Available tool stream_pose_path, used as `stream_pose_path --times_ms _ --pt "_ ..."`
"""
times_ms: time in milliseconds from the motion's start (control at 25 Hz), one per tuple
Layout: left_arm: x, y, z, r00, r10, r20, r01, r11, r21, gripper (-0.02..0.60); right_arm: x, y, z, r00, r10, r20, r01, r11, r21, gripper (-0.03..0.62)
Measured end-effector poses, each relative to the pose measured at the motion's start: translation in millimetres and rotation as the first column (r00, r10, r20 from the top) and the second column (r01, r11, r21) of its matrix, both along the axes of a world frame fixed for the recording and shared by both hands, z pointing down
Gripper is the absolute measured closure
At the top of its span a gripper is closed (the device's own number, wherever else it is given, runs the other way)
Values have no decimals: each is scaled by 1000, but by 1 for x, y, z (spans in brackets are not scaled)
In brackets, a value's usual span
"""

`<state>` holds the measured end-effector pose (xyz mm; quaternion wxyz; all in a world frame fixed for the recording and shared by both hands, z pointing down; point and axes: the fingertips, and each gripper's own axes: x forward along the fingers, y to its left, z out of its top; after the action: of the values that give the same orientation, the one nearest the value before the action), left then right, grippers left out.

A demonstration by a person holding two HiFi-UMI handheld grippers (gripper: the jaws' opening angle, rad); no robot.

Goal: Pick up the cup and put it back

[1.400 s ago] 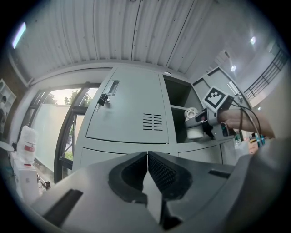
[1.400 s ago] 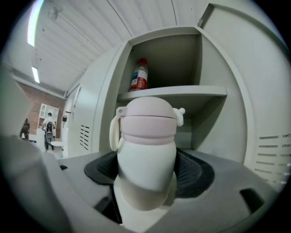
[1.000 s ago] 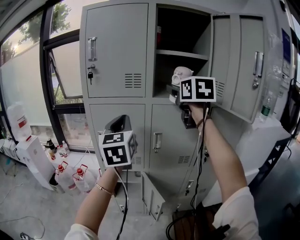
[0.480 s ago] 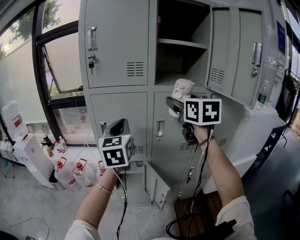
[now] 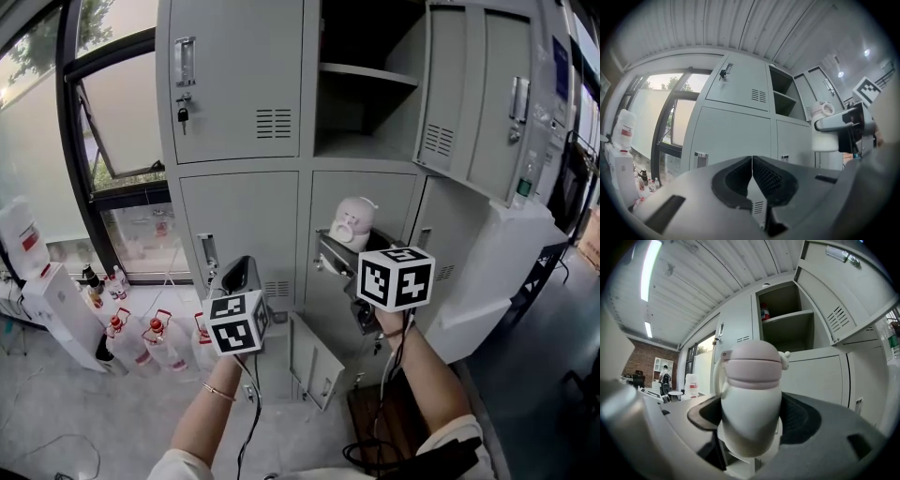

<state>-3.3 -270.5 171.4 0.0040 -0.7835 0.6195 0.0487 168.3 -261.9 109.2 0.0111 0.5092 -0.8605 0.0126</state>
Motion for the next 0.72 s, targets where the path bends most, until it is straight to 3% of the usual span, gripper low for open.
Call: stream_pose_path --times_ms 160,360,720 --pt "2 8 17 999 5 39 -5 1000 1 571 -6 7 26 998 24 -53 -22 999 26 252" --pt "6 20 31 998 12 55 -13 1000 12 572 -13 14 68 997 47 -54 -46 999 22 252" --pt "-2 15 83 997 -20 81 25 998 -60 572 -21 8 112 998 30 -56 -33 999 -44 252"
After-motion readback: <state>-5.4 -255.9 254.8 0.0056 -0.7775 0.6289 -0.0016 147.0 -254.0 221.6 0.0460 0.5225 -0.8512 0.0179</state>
